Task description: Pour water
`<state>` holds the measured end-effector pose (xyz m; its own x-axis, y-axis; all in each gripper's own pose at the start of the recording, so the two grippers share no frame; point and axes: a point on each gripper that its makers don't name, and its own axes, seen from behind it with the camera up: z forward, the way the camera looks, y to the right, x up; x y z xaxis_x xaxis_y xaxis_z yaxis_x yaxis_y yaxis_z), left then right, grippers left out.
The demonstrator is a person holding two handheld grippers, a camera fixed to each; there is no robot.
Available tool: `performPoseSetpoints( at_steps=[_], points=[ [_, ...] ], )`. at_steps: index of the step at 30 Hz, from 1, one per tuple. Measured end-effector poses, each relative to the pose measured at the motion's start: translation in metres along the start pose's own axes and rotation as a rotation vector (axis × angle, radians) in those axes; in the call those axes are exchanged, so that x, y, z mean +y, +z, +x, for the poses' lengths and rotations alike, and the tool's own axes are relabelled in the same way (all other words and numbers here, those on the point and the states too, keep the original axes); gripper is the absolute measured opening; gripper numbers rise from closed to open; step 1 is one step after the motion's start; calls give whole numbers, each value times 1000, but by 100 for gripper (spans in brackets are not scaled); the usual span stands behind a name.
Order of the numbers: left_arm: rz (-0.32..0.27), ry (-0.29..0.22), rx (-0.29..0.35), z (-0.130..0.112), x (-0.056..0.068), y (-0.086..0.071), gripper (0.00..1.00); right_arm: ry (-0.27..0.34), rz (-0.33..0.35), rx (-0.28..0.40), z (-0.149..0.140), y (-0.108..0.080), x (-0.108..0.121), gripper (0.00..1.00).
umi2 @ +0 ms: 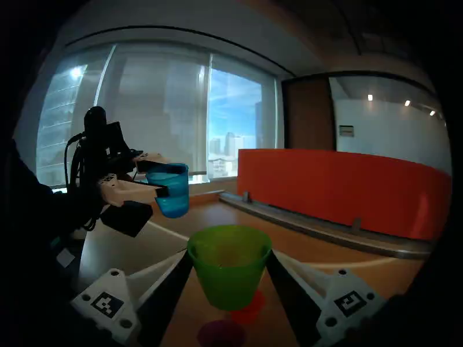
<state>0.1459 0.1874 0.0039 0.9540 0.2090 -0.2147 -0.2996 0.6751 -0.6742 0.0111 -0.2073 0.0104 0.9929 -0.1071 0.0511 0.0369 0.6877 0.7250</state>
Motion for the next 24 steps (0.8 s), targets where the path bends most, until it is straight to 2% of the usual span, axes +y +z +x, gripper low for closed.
performPoseSetpoints(
  at_steps=[5,24],
  points=[
    [1,41,2,6,2,2,87,7,29,0,-3,6,-10,90],
    [27,209,-3,19,-7,6,87,14,124,-25,-24,24,-45,90]
  ],
)
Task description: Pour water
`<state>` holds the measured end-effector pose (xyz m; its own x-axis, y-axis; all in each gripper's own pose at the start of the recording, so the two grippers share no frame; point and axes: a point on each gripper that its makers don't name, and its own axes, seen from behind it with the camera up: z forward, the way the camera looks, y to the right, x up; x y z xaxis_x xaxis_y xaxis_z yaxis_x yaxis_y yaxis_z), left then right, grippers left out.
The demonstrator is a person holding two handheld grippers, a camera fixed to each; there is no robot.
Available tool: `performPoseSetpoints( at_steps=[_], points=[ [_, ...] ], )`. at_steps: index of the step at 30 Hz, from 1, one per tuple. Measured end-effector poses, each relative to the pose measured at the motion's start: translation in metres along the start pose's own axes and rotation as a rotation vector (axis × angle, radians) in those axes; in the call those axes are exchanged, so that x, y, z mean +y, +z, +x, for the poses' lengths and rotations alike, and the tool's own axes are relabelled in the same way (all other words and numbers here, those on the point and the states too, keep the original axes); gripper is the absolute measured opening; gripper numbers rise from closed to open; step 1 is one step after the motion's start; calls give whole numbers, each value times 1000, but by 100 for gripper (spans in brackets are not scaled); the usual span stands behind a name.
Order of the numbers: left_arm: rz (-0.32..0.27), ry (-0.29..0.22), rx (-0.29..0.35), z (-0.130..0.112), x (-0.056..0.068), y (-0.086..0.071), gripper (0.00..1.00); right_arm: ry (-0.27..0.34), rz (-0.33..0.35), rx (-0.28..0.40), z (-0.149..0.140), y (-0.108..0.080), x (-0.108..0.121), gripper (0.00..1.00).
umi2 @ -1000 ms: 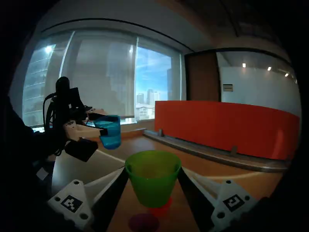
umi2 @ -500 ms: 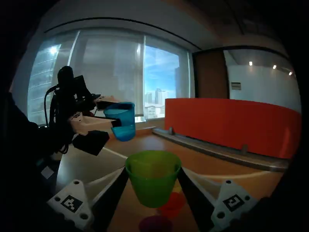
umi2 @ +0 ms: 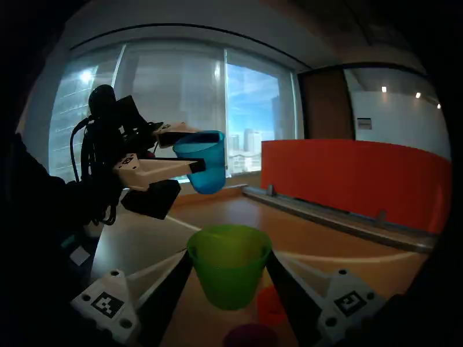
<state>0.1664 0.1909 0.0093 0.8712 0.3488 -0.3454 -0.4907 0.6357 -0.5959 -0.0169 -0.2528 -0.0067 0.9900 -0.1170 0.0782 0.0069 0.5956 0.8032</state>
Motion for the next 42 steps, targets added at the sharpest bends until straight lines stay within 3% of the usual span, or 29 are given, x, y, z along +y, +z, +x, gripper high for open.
performPoseSetpoints(
  at_steps=[15,42],
  points=[
    [5,112,-6,11,0,7,87,-1,59,2,-2,11,-19,90],
    [16,325,1,34,4,2,88,-16,111,16,4,19,-38,90]
  ],
)
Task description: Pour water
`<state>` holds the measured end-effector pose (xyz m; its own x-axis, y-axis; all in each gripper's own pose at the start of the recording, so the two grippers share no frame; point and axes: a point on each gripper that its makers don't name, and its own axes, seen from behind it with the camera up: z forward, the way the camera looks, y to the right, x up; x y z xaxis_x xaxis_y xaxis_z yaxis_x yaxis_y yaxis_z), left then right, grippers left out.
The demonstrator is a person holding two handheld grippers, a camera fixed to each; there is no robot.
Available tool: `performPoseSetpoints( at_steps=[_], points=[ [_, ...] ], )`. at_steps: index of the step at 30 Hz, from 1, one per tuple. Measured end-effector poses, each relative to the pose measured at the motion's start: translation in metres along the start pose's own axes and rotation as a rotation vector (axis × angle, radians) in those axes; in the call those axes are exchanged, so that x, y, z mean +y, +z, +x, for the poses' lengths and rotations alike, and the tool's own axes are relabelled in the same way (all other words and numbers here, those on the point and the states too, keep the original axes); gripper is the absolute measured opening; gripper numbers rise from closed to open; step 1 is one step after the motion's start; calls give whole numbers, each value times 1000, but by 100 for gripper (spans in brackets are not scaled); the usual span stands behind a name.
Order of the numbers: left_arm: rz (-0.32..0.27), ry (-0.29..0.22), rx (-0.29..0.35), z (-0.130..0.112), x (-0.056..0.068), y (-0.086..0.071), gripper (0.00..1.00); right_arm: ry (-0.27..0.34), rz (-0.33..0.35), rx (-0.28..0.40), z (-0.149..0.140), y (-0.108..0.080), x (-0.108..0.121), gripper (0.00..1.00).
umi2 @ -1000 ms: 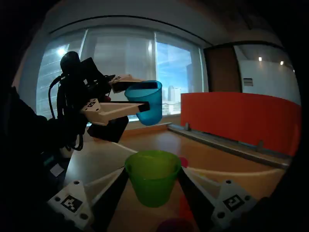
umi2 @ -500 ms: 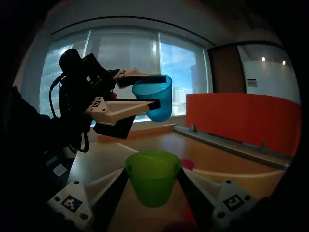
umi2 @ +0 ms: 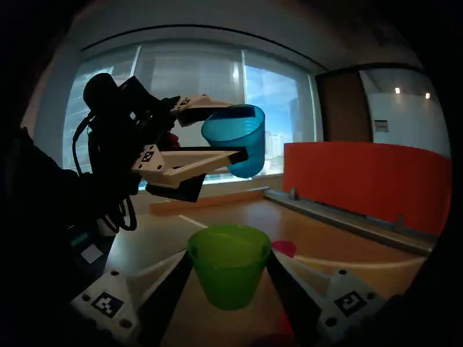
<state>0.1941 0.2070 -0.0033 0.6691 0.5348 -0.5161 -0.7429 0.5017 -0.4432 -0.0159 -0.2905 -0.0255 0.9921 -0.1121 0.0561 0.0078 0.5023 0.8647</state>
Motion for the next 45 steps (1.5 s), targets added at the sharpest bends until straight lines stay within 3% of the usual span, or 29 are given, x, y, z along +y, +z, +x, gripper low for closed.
performPoseSetpoints(
  at_steps=[18,45],
  points=[
    [16,100,4,9,-7,3,87,-2,29,2,0,3,-9,90],
    [27,201,-1,14,-13,5,88,-12,31,11,4,4,-11,90]
  ],
)
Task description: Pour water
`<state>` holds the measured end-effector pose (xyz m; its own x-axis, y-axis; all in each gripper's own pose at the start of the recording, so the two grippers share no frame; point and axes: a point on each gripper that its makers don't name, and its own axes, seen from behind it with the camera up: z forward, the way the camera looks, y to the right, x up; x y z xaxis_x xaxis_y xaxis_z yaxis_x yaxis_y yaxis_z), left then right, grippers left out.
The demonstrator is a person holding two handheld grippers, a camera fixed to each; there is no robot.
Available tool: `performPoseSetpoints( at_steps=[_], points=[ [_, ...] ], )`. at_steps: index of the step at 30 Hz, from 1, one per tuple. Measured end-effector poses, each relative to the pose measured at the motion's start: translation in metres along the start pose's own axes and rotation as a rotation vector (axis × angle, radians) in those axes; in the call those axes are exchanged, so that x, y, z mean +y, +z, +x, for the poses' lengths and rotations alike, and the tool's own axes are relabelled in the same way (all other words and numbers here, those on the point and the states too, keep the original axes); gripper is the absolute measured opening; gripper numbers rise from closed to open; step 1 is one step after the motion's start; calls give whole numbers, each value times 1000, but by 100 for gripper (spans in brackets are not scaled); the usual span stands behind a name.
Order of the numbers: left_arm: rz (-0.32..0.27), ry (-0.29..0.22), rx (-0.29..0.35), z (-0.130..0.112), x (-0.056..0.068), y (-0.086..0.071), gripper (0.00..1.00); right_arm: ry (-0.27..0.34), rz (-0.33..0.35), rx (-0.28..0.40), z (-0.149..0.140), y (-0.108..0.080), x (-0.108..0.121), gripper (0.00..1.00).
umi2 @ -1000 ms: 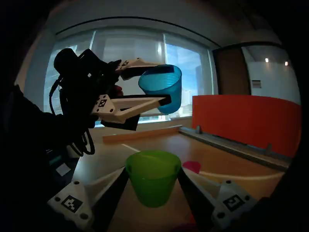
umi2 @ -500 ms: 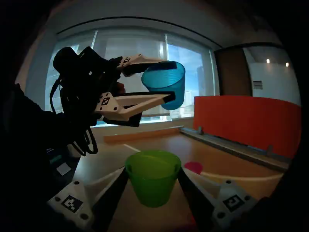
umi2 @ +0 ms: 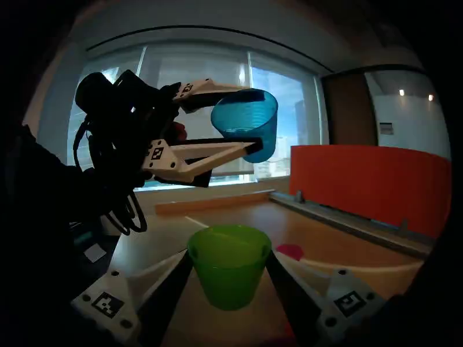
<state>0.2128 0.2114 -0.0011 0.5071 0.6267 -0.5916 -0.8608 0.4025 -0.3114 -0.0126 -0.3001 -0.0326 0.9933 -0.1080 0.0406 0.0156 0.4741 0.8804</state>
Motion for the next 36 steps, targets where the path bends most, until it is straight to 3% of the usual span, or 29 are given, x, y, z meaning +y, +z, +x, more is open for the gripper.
performPoseSetpoints(
  at_steps=[23,36],
  points=[
    [-12,49,13,9,5,2,88,-6,-9,9,3,-4,5,90],
    [-4,81,12,12,1,3,87,-9,-10,11,5,-6,4,90]
  ],
)
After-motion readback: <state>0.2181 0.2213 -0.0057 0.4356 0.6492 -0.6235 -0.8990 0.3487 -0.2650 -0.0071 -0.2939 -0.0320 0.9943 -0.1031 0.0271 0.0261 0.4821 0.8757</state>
